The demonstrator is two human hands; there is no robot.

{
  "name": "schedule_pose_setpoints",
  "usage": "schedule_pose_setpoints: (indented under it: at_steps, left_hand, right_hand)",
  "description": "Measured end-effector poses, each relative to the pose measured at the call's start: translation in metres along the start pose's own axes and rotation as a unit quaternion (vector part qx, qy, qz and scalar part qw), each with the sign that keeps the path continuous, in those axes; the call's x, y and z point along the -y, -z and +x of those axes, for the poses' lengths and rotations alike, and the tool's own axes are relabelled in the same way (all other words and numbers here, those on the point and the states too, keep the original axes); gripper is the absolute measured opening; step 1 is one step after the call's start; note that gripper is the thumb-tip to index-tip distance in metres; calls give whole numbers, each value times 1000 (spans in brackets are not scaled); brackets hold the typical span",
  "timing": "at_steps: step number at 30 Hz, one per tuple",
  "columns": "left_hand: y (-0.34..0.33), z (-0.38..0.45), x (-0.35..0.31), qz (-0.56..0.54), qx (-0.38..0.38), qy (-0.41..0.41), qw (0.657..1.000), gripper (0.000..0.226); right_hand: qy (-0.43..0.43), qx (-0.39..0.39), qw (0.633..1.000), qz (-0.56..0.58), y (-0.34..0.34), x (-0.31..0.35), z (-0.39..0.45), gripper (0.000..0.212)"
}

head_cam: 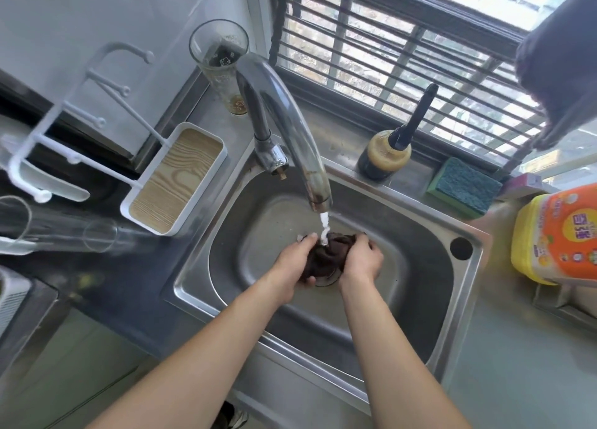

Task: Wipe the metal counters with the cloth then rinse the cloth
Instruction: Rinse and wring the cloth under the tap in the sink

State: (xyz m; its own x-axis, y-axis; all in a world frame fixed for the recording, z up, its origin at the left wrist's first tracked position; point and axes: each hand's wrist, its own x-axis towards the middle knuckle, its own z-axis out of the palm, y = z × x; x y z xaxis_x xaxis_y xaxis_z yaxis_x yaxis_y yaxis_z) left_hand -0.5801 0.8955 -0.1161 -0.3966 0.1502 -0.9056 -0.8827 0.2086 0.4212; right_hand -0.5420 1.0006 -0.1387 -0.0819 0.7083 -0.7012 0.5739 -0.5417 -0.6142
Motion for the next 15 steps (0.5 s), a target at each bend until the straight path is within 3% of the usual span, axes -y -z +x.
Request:
schedule_pose_setpoints:
  at_steps: [4,7,10,15]
  left_hand:
    - [-11,2,-9,-114,-41,15,992,57]
    - [-16,1,-11,-95,-41,0,995,60]
    - [-14,2,-7,-74,-11,-10,997,53]
    - [-10,1,-9,-40,-19,-48,998,46]
  right_hand:
    - [103,173,975,-97,-7,-8,-25,53]
    - [157,180,960,-148,-13,-24,-37,68]
    - [165,151,963,-150,-13,-24,-37,56]
    - [153,171,959,-167,-20,-18,-30,39]
